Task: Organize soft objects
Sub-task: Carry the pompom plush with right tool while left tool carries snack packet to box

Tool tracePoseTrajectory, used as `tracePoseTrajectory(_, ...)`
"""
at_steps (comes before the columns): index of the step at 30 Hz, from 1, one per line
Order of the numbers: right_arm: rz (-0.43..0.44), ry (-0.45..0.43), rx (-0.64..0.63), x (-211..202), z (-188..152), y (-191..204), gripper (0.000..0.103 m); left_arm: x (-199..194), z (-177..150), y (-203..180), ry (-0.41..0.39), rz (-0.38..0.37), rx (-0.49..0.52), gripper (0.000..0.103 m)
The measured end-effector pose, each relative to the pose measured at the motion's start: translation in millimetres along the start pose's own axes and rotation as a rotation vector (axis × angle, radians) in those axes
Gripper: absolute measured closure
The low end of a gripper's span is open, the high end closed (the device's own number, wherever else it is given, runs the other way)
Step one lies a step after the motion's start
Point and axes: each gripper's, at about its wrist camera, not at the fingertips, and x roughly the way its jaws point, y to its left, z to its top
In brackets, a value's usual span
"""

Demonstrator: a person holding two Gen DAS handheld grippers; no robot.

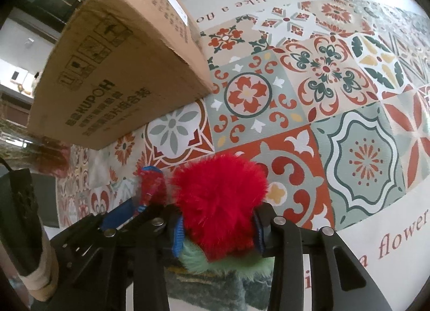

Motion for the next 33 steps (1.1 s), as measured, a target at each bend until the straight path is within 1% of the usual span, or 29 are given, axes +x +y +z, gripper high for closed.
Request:
tracePoseTrajectory(7, 0.003, -0.031, -0.023, -14.8, -4.5, 4.9, 0.064, -27.6, -5.5, 3.4, -0.066, -0.010, -0.037, 0.066)
tracePoseTrajectory(13, 0.010, -0.076, -0.051, -31.3, -10.3, 14.7, 0.064, -54.8, -12.6, 10.3, -0.123, -0.022, -0.077, 0.066)
tracePoseTrajectory(16, 0.015, -0.094, -0.064, -38.8, -12.0, 19.0, 0.064, -68.1, -15.6, 15.0, -0.148, -0.013, -0.086, 0.066)
tracePoseTrajectory(28, 0.039, -0.181, -0.115, -73.4, -12.5, 41.5, 0.064, -117.9, -21.5, 14.3, -0.261, -0.007, -0.088, 0.066)
tracePoseTrajectory(33, 0.050, -0.233, -0.148, -91.3, -12.6, 53.8, 0.064, -139.9, -20.6, 11.6, -0.317, -0.013, -0.092, 0.066)
